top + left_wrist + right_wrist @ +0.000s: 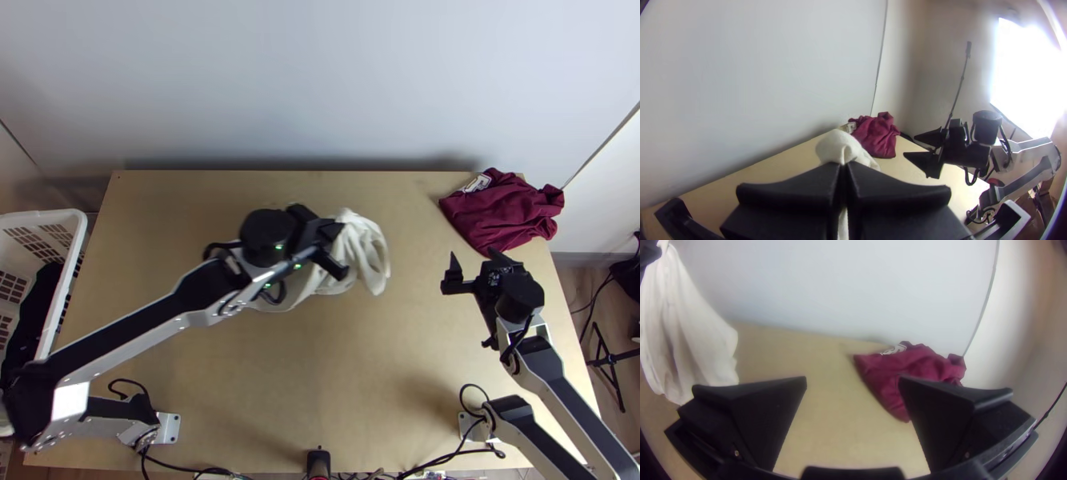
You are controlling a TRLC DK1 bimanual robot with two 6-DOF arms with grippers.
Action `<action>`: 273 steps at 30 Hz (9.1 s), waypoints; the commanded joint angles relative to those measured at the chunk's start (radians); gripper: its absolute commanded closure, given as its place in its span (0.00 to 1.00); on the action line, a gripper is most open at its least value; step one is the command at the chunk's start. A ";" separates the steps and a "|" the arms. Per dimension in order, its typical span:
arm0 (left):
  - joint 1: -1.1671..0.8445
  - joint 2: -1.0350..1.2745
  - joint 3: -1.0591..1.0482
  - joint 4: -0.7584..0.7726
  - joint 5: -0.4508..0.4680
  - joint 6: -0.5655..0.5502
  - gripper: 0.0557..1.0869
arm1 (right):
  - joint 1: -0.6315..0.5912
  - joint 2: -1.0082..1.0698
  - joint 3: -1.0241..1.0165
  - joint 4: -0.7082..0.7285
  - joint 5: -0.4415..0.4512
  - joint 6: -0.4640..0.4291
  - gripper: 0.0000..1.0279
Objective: Fold the t-shirt
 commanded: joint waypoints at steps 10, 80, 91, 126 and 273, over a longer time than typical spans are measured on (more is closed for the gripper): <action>-0.082 0.378 0.248 0.119 0.058 0.060 0.21 | -0.107 -0.102 -0.135 0.035 -0.001 0.000 0.07; 0.374 -0.073 -0.298 -0.037 -0.129 0.083 0.05 | 0.315 0.274 0.083 0.018 -0.118 -0.020 0.97; 0.388 -0.102 -0.333 -0.029 -0.129 0.081 0.05 | 0.221 0.297 0.468 -0.083 -0.122 -0.031 0.97; 0.401 -0.120 -0.406 0.012 -0.128 0.066 0.05 | 0.063 0.593 0.313 -0.016 -0.099 0.017 0.04; -0.232 0.105 -0.372 0.399 0.050 -0.158 0.05 | 0.488 0.392 1.404 -0.465 0.076 -0.037 0.97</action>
